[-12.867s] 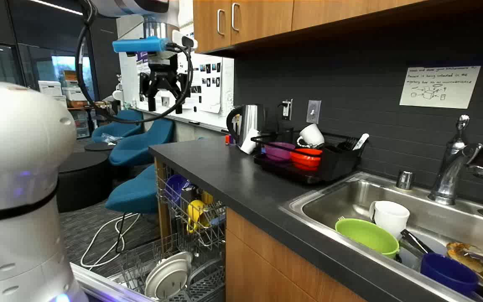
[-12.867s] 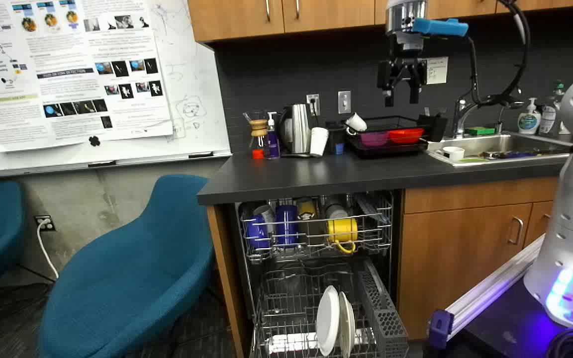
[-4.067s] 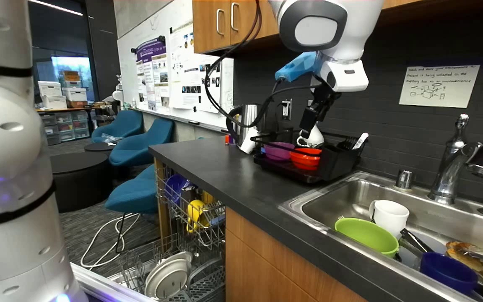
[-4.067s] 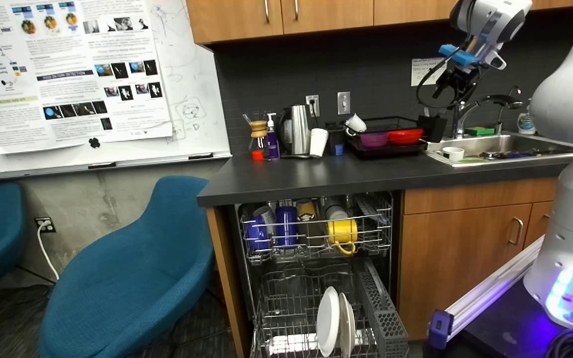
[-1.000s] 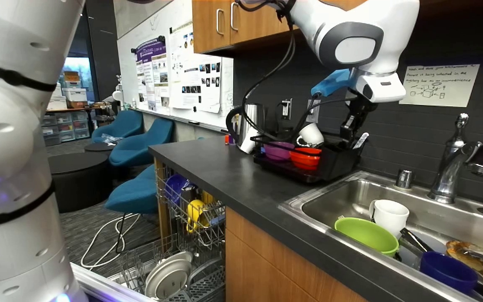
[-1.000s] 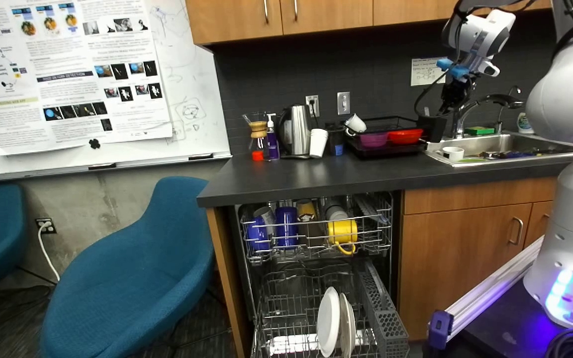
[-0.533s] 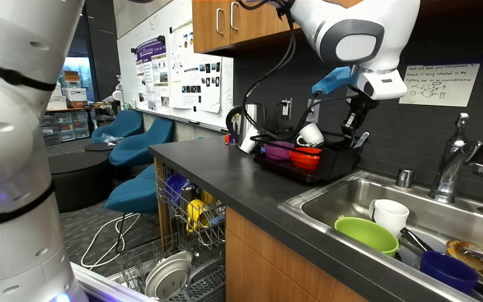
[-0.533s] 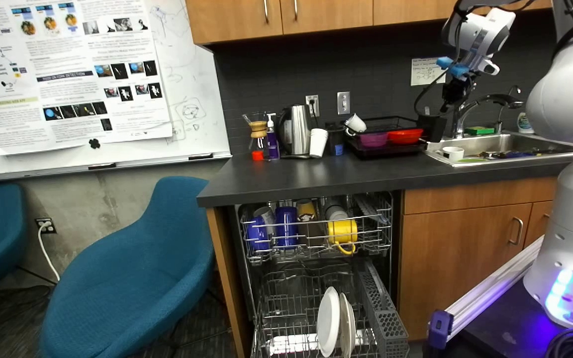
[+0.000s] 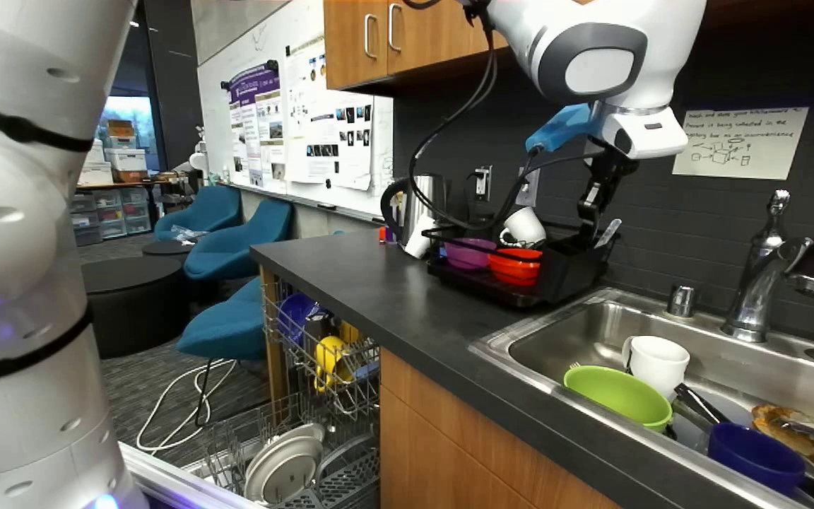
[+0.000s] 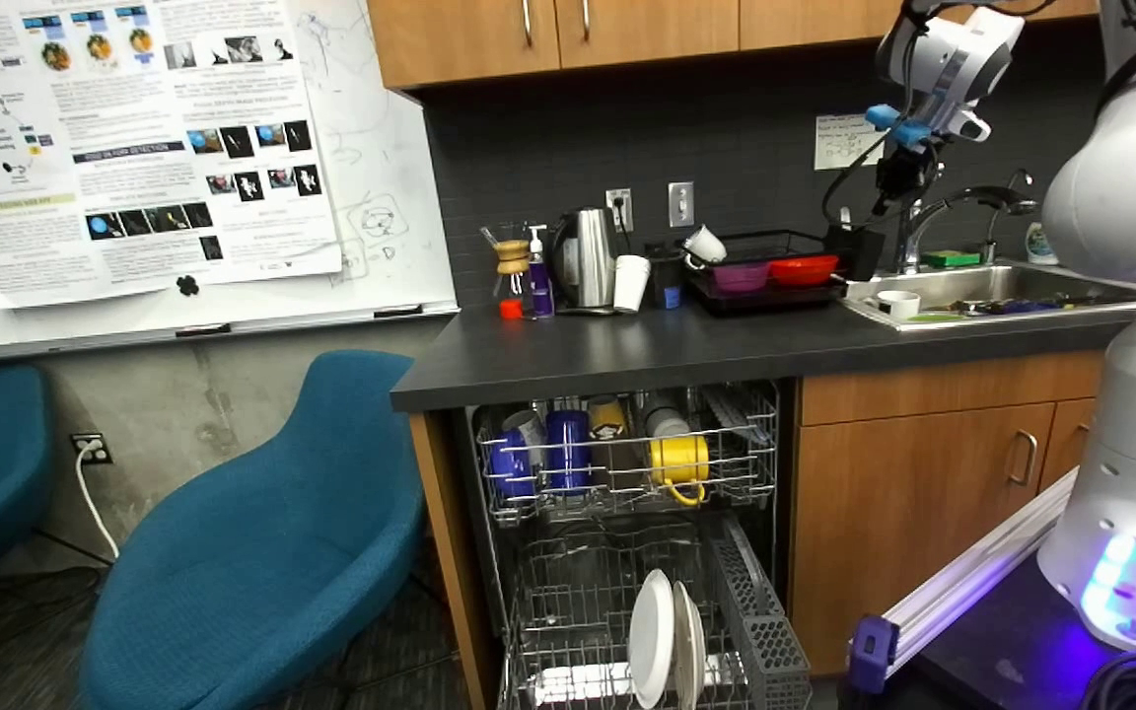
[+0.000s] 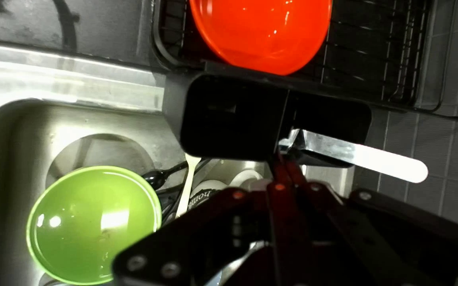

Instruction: Put the fork on the counter

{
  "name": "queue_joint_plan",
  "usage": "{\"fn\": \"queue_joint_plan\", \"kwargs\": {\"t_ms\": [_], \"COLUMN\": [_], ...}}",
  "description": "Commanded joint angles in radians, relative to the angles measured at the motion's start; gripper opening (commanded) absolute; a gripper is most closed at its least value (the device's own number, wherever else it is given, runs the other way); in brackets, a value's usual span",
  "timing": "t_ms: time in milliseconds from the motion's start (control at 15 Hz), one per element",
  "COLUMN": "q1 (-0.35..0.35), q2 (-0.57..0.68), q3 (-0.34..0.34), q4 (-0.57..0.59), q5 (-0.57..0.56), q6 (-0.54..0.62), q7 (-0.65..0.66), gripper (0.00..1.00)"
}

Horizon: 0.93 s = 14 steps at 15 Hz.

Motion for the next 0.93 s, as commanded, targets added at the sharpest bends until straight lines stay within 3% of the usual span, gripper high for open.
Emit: {"fn": "queue_joint_plan", "kwargs": {"t_ms": [0,333,867], "q1": [0.004,0.017,0.067], "q2": [-0.114,-0.239,-0.479], "q3": [0.0,-0.017,0.031], "q4": [-0.06,-0.11,-0.298], "q5": [-0.029,-0.15,-0.129], "q6": [0.03,0.097,0.1], "q7": [-0.039,-0.045,-0.246], "gripper": [0.0,0.0,0.0]}}
